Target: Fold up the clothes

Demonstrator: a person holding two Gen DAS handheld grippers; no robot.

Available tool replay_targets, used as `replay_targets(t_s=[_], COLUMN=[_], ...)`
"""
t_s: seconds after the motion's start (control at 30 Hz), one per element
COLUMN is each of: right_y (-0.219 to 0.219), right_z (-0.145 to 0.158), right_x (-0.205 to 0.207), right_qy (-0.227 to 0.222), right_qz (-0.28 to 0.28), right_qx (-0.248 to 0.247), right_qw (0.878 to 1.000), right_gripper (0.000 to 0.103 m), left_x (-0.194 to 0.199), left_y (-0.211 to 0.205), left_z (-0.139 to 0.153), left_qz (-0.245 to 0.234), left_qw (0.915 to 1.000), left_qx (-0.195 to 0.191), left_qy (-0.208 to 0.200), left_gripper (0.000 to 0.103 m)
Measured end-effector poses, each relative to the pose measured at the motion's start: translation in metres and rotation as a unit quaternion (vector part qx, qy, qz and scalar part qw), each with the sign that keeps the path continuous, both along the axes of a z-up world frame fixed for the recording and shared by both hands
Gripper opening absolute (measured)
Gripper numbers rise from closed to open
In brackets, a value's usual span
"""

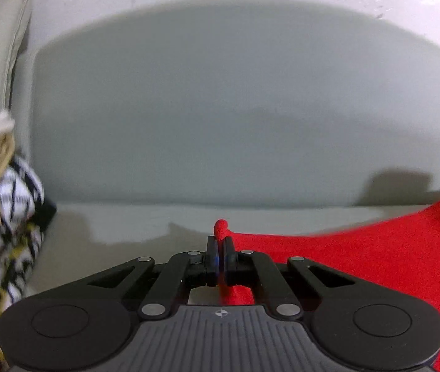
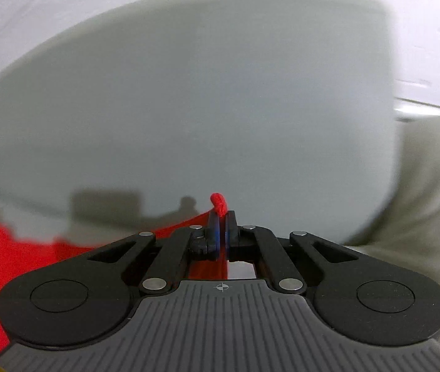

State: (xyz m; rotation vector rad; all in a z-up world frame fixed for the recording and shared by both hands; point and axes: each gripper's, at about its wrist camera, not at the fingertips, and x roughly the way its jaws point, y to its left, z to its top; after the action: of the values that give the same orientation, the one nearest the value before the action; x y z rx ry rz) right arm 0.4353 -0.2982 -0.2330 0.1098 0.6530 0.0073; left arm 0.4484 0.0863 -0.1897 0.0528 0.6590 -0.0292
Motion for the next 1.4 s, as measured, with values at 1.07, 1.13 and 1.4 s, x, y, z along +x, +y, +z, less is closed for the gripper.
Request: replay_targets(t_s=[1.07, 1.13, 1.4], right_y=[-0.039, -0.025, -0.032], right_z=[0.107, 0.071, -0.026], right_x=[-0.235, -0.217, -0.180], right_qy=[0.094, 0.127, 0.185], right_qz=[-0.022, 0.010, -0.031], right_qx=[0.150, 0.189, 0.174], right_qw=[0.984, 0.974, 0.967], right_gripper=[0.061, 0.032, 0.000], left_x=[-0.259, -0.264, -0.263], left_y=[-0.046, -0.062, -0.053], left_z=[0.053, 0.027, -0.007], left_qz=[-0.021, -0.013, 0.005], left_qw=[0.9918, 0.9923, 0.9891], left_qx=[-0.070, -0.052, -0.010], left_qy=[0.105, 0.112, 0.147], left_gripper=[0.025, 0.002, 0.004])
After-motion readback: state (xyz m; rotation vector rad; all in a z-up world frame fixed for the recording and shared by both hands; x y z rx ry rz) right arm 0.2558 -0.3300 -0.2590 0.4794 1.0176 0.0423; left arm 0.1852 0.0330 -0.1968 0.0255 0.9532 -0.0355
